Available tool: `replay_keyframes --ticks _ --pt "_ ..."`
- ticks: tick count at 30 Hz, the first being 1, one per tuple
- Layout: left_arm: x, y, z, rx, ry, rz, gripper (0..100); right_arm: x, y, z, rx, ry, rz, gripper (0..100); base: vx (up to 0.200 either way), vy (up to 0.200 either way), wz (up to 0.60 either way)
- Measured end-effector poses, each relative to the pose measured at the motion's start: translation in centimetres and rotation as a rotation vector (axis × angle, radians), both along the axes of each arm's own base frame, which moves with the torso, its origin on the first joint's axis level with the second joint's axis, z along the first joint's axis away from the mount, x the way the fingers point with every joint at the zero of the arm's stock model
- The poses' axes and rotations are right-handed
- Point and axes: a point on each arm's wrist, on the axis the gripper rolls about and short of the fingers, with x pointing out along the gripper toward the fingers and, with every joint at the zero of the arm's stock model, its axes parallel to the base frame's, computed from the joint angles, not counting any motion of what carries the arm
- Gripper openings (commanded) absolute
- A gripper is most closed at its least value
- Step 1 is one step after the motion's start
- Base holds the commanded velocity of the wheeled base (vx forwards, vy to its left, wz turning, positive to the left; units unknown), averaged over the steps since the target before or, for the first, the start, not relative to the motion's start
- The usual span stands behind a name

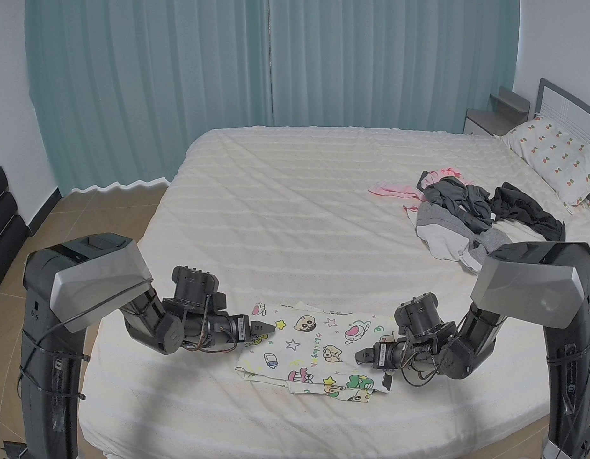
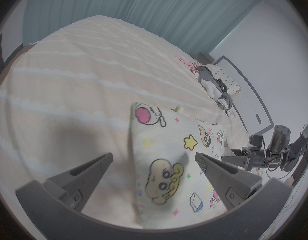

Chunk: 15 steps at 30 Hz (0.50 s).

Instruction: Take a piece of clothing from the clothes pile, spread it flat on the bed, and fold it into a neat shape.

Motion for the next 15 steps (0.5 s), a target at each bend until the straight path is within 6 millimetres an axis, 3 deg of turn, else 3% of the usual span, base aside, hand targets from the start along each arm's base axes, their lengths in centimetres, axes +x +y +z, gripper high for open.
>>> replay_keyframes --ticks 4,5,8,9,15 --pt "0.1 -1.6 -0.6 0.004 0.024 -0.036 100 0.2 0.4 -0.4 0.005 -0.001 0.005 100 0.000 0.000 0.00" --pt "0.1 -2.0 -0.7 0.004 0.026 -0.043 0 0.3 0.5 -0.4 0.010 0.000 0.002 100 0.000 0.000 0.00" --pt "0.0 -2.6 -0.9 -0.002 0.032 -0.051 0 0.4 0.7 -0.5 0.020 0.004 0.001 100 0.000 0.000 0.00" --pt "0.0 -2.7 -0.9 -0.004 0.035 -0.050 0 0.4 0.8 -0.6 0.022 0.004 0.002 0 0.000 0.000 0.00" --pt "-0.4 -3.1 -1.0 -0.006 0.049 -0.054 0 0.6 1.3 -0.4 0.037 -0.013 0.012 0 0.000 0.000 0.00"
